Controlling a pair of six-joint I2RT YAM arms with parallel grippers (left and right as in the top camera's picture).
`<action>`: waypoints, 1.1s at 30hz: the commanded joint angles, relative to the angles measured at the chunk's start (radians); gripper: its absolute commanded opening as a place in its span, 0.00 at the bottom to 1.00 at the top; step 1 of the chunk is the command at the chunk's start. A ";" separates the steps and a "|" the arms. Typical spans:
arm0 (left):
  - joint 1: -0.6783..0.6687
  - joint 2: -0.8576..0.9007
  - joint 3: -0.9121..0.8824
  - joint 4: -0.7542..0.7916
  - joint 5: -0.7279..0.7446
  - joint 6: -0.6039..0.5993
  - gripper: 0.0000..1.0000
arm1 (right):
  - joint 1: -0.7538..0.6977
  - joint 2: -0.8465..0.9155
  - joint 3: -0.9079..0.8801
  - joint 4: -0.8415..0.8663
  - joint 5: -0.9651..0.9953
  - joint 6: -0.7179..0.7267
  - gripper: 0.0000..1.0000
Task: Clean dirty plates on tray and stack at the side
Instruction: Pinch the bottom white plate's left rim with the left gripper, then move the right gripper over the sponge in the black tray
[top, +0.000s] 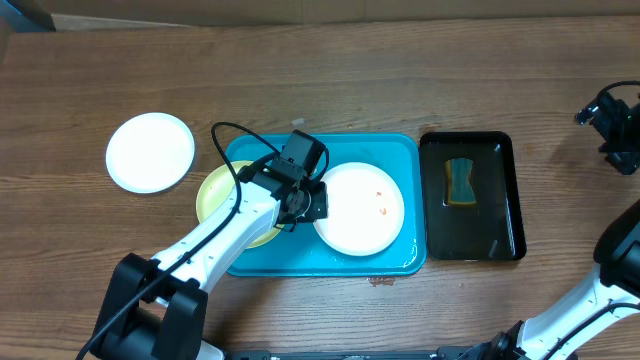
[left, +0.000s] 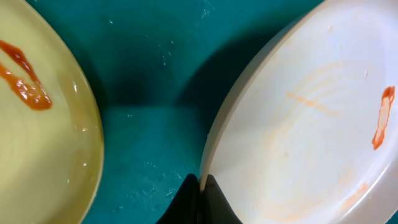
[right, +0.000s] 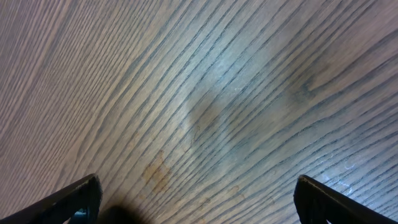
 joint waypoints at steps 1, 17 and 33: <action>-0.006 0.043 0.018 0.031 -0.070 -0.069 0.04 | -0.001 -0.008 0.018 0.004 -0.001 0.005 1.00; 0.002 0.115 0.024 0.134 -0.064 0.008 0.24 | -0.001 -0.008 0.018 0.004 -0.001 0.005 1.00; 0.003 0.138 0.024 0.132 -0.062 0.049 0.18 | -0.001 -0.008 0.018 0.004 -0.001 0.005 1.00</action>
